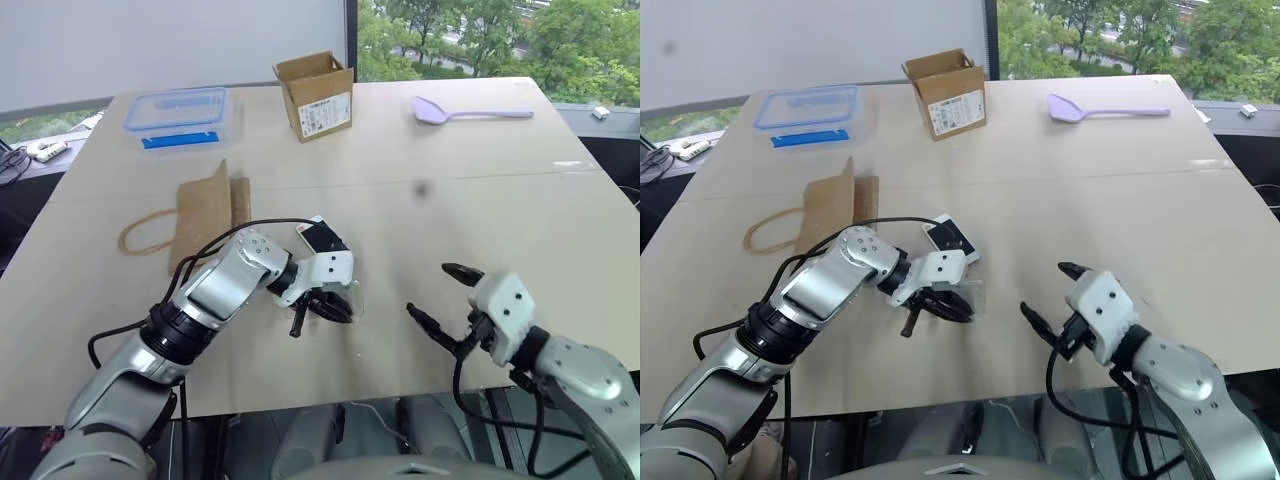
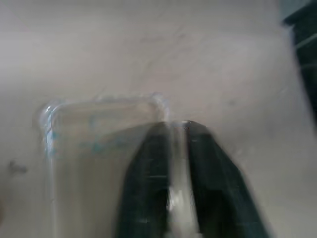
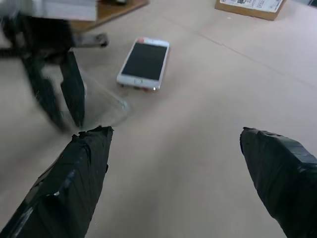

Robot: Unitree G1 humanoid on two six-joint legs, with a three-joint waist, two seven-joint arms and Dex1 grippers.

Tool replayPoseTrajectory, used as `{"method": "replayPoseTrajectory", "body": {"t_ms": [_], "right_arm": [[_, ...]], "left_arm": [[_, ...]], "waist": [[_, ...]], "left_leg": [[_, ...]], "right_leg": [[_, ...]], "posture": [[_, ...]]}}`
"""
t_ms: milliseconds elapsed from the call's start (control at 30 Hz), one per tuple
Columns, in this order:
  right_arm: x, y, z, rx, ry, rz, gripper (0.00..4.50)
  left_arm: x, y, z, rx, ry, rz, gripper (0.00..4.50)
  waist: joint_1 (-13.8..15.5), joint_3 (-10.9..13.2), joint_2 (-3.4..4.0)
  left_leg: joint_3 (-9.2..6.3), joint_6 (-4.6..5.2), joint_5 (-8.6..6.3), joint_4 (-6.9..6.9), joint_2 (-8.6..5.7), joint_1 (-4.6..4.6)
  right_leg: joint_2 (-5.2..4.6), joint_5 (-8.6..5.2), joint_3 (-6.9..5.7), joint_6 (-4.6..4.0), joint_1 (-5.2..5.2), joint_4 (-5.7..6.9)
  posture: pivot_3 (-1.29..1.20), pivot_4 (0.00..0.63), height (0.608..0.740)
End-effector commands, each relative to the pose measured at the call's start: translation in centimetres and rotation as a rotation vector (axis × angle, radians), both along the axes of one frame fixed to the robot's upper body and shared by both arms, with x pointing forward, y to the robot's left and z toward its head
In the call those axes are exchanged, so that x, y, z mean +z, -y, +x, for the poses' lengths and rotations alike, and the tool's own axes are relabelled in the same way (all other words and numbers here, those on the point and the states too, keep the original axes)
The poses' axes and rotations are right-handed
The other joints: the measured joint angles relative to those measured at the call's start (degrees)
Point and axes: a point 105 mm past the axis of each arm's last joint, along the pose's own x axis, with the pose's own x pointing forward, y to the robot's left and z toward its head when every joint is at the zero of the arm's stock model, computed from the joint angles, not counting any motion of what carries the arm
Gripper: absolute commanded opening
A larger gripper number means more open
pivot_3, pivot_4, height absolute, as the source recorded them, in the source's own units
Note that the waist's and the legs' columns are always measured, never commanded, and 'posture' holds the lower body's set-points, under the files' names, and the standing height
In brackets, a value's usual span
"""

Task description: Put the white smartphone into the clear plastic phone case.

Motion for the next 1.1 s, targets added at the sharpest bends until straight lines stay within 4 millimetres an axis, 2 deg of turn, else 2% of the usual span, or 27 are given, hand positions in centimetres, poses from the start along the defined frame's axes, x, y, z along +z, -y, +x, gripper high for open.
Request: {"method": "replayPoseTrajectory", "body": {"t_ms": [33,67,133,200,300,400,500,667,800,967,1100], "right_arm": [[0.0,-1.2,2.1,0.030,0.009,-0.002,4.50],[0.0,-1.5,3.0,0.025,0.010,-0.005,4.50],[-0.7,-2.4,5.2,0.032,0.012,-0.047,4.50],[-1.3,-3.5,6.6,0.068,0.010,-0.084,4.50],[-1.8,-4.4,8.2,0.086,0.017,-0.113,4.50],[-2.4,-5.5,9.0,0.132,0.029,-0.165,4.50],[-2.6,-6.0,9.4,0.158,0.040,-0.184,4.50],[-2.0,-6.1,9.4,0.167,0.047,-0.175,4.50],[-1.9,-6.0,9.0,0.176,0.038,-0.175,4.50],[-1.7,-6.0,8.9,0.174,0.006,-0.162,4.50],[-1.6,-6.3,8.9,0.188,-0.015,-0.154,4.50]], "left_arm": [[3.5,-0.4,-0.4,0.034,0.031,-0.168,2.75],[4.1,-0.7,-0.3,0.066,0.030,-0.199,3.26],[4.7,-2.6,0.8,0.195,0.068,-0.223,4.13],[4.9,-4.7,2.3,0.334,0.097,-0.216,4.13],[4.3,-6.6,4.1,0.482,0.159,-0.176,4.13],[3.7,-7.5,5.5,0.615,0.185,-0.159,4.13],[2.8,-7.9,6.2,0.660,0.264,-0.087,4.13],[0.4,-7.1,7.2,0.636,0.416,0.040,4.13],[-1.2,-5.4,7.2,0.545,0.455,0.073,4.13],[-1.0,-2.3,7.5,0.490,0.455,-0.026,4.13],[-0.1,-1.9,8.0,0.514,0.449,-0.086,4.13]], "waist": [[-0.2,0.0,0.01],[-0.3,0.0,0.03],[-0.3,0.0,0.05],[-0.3,0.0,0.07],[-0.2,0.0,0.08],[0.3,0.0,0.08],[0.2,0.0,0.07],[0.2,0.0,0.07],[0.8,-0.1,0.23],[2.5,-0.2,0.40],[3.1,-0.2,0.41]], "left_leg": [[0.00,0.00,0.00,-0.01,0.01,-0.01],[0.03,-0.02,0.01,-0.02,0.04,0.03],[0.00,-0.06,0.03,-0.05,0.04,0.01],[0.03,-0.08,0.04,-0.08,0.05,0.03],[0.06,-0.08,0.04,-0.10,0.02,-0.03],[0.04,-0.10,0.05,-0.11,0.00,-0.14],[0.03,-0.09,0.04,-0.11,-0.05,-0.31],[0.09,-0.13,0.06,-0.33,-0.05,-0.32],[0.08,-0.16,0.08,-0.35,-0.09,-0.26],[-0.13,-0.14,0.12,-0.27,-0.26,-0.02],[-0.32,-0.15,0.13,-0.06,-0.42,-0.03]], "right_leg": [[-0.01,0.00,0.00,-0.01,-0.02,0.01],[0.01,0.01,0.01,-0.03,-0.04,0.02],[0.01,0.02,-0.01,-0.05,-0.07,0.04],[0.02,0.04,0.01,-0.08,-0.11,0.04],[0.00,0.07,0.02,-0.11,-0.22,0.05],[-0.02,0.08,0.01,-0.12,-0.30,0.00],[-0.06,0.08,0.01,-0.11,-0.42,-0.08],[-0.07,0.08,0.08,-0.12,-0.58,-0.07],[-0.12,0.09,0.07,-0.13,-0.52,-0.04],[-0.26,0.10,-0.15,-0.10,-0.14,-0.02],[-0.34,0.10,-0.29,-0.09,-0.01,0.03]], "posture": [[0.00,0.150,0.740],[0.00,0.150,0.740],[0.00,0.150,0.740],[0.00,0.150,0.740],[0.00,0.150,0.740],[0.00,0.150,0.740],[0.00,0.150,0.740],[0.00,0.150,0.740],[0.00,0.150,0.740],[0.00,0.150,0.740],[0.00,0.150,0.740]]}}
